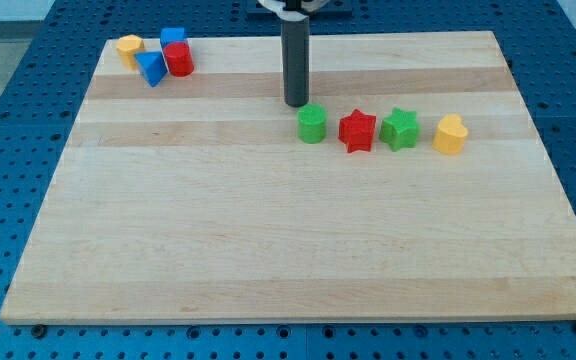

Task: Push green circle slightly downwards

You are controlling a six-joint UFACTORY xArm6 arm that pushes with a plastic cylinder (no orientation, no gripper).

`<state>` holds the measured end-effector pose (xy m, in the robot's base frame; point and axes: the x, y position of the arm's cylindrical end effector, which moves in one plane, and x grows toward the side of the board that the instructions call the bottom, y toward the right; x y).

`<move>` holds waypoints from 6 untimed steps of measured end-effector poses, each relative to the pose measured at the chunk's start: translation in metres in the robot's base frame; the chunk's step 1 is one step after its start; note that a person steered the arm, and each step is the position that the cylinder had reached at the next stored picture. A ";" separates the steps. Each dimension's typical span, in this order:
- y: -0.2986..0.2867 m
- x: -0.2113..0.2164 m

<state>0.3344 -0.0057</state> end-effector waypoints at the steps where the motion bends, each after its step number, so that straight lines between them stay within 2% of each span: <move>1: 0.001 0.006; 6: 0.002 0.024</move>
